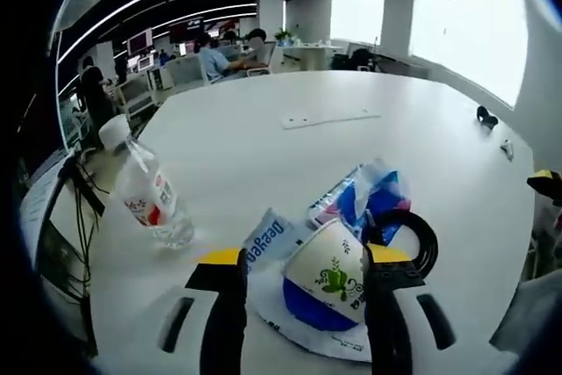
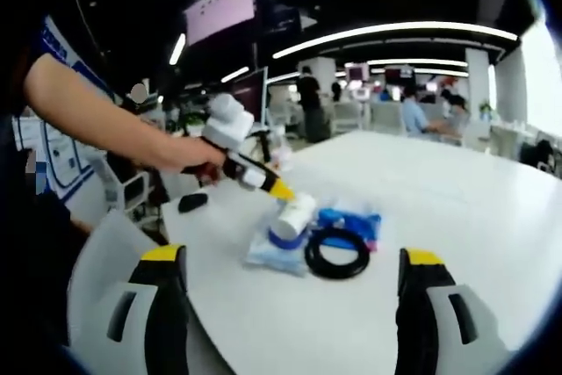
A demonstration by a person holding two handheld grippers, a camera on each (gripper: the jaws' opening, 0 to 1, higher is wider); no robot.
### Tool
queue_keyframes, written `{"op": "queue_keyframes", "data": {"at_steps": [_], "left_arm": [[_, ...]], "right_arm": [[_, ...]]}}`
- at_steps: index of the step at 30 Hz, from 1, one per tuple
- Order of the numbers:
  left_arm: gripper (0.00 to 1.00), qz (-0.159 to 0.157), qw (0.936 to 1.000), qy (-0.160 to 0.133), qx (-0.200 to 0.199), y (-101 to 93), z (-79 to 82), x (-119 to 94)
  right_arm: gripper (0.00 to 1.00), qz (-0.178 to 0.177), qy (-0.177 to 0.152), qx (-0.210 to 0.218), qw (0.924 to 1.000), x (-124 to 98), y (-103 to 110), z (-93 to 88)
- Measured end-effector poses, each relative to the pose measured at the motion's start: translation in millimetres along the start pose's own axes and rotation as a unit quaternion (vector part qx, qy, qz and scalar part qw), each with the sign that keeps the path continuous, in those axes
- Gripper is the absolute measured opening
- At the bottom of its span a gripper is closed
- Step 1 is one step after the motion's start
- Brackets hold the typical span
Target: Arrange the tabletop items into an orderly group along one side of the table until the central work area is clear of visible clutter.
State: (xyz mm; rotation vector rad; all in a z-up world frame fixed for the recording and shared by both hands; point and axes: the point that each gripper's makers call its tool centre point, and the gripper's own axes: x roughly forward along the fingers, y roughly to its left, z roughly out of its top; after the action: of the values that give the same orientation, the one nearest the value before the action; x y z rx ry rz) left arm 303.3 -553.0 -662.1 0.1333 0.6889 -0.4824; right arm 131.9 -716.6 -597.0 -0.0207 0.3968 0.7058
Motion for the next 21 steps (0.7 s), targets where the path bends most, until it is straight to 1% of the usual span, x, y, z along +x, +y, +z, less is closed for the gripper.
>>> {"op": "queue_keyframes", "data": {"at_steps": [4,7,9,10,11,13,17,21], "left_arm": [[0.50,-0.016,0.9998,0.009,0.001,-4.8,-2.9,8],[0.46,-0.032,0.9993,0.015,0.011,-8.1,-5.1,12],[0.43,-0.041,0.9989,0.021,0.011,-9.3,-8.1,13],[0.42,-0.044,0.9987,0.023,0.013,-8.4,-10.2,13],[0.42,-0.049,0.9986,0.017,0.007,-8.8,-8.7,14],[0.40,-0.053,0.9984,0.019,0.002,-7.0,-9.4,15],[0.31,-0.076,0.9968,0.019,-0.010,-12.9,-8.7,12],[0.25,-0.086,0.9958,0.021,-0.023,-12.8,-8.6,10]], "right_arm": [[0.98,-0.006,-0.003,0.009,0.9999,1,-4,1.6],[0.98,-0.010,0.000,0.015,0.9998,2,-5,0.7],[0.97,-0.009,-0.005,0.027,0.9996,3,-5,3.5],[0.97,-0.009,-0.006,0.025,0.9996,4,-5,4.3],[0.97,-0.010,-0.004,0.022,0.9997,5,-6,5.0],[0.97,-0.010,-0.002,0.018,0.9998,6,-7,5.4],[0.97,-0.009,-0.003,0.021,0.9997,8,-7,6.3],[0.96,-0.004,0.003,0.018,0.9998,9,-5,3.2]]}}
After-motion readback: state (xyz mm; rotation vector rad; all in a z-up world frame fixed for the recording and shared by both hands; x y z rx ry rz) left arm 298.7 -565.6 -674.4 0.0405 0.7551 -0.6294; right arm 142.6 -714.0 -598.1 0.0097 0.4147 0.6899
